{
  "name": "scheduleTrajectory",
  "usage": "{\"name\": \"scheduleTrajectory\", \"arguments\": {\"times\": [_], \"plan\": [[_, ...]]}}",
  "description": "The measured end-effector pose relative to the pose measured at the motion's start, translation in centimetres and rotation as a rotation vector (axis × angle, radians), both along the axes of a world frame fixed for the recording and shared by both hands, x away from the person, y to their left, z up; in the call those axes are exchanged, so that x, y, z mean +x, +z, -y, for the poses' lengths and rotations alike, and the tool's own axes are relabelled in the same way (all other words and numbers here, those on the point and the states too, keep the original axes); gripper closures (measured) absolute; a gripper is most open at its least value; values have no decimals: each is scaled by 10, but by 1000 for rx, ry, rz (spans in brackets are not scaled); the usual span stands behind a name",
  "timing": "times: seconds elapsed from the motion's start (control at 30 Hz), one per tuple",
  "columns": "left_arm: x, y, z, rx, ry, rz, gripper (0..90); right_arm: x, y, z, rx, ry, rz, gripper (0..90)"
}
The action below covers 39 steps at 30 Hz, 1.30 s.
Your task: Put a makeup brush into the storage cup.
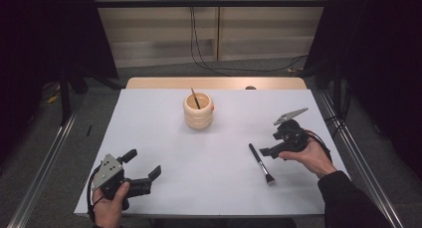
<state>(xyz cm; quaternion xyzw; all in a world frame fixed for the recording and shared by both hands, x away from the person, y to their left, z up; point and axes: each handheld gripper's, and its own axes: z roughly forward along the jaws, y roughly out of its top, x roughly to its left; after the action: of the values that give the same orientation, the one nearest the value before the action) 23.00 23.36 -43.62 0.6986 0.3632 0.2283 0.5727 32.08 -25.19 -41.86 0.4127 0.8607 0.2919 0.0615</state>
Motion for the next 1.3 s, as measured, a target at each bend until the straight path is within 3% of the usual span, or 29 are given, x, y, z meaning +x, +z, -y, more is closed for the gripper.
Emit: {"name": "scheduleTrajectory", "arguments": {"times": [0.13,0.17,0.27,0.53,0.6,0.83,0.93,1.07,1.1,1.3], "plan": [[0,0,0,-4,7,-4,18,1,1,-5,-48,20,-63,134],[0,0,0,-2,5,-5,18,1,1,-7,-62,27,-60,144],[0,0,-1,11,7,1,18,2,1,-11,-65,21,-86,188],[1,-1,-1,5,5,-4,18,6,-1,-18,-75,2,-259,268],[1,-1,-1,4,6,-3,18,7,-3,-20,-79,21,-295,294],[1,-1,-2,9,6,-2,18,9,-8,-27,-155,31,-409,415],[1,-1,-2,13,6,-2,18,8,-10,-29,-156,27,-418,465],[1,-1,-1,29,13,2,18,8,-14,-34,-202,11,-451,505],[1,-1,-1,26,10,0,18,8,-17,-34,-199,23,-430,522],[1,-1,-1,27,15,1,18,8,-21,-39,-219,5,-439,603]]}}
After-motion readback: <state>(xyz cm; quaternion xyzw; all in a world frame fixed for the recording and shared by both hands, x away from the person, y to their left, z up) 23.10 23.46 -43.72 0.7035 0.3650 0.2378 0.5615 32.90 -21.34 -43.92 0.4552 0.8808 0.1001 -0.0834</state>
